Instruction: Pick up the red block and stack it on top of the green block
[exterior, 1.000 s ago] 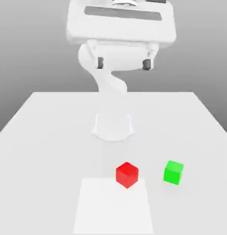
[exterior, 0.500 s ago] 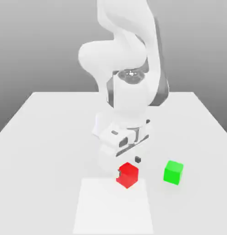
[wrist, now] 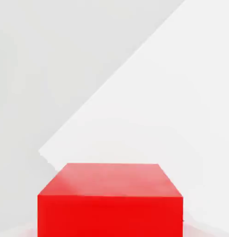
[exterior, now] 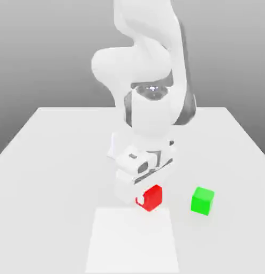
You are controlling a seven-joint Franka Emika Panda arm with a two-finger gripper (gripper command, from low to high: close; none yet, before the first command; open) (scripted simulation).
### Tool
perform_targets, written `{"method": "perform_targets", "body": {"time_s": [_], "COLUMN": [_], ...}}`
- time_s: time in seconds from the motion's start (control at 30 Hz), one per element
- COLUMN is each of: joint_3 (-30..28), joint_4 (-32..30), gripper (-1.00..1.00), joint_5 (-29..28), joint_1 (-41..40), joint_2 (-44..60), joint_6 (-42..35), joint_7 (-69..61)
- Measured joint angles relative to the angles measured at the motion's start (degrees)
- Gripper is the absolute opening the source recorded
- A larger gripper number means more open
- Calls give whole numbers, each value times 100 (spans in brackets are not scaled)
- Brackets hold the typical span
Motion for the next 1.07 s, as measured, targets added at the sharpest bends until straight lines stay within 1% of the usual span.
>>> {"method": "perform_targets", "body": {"time_s": [0.07, 0.13, 0.7, 0.8, 0.87, 0.93, 0.97, 1.07], "joint_3": [74, 227, 1924, 2071, 2104, 2036, 1958, 1958], "joint_4": [-39, -13, 433, 470, 485, 501, 509, 509], "gripper": [-100, -100, -100, -100, -100, -100, 100, 100], "joint_5": [-34, 23, 868, 701, 435, 9, -215, -215], "joint_1": [-27, 44, 865, 793, 706, 664, 683, 664], "joint_2": [-340, -471, -886, -450, -45, 381, 567, 567], "joint_6": [-300, -457, -1282, -885, -505, -112, 58, 58], "joint_7": [137, 533, 4744, 5100, 5308, 5611, 5770, 5770]}}
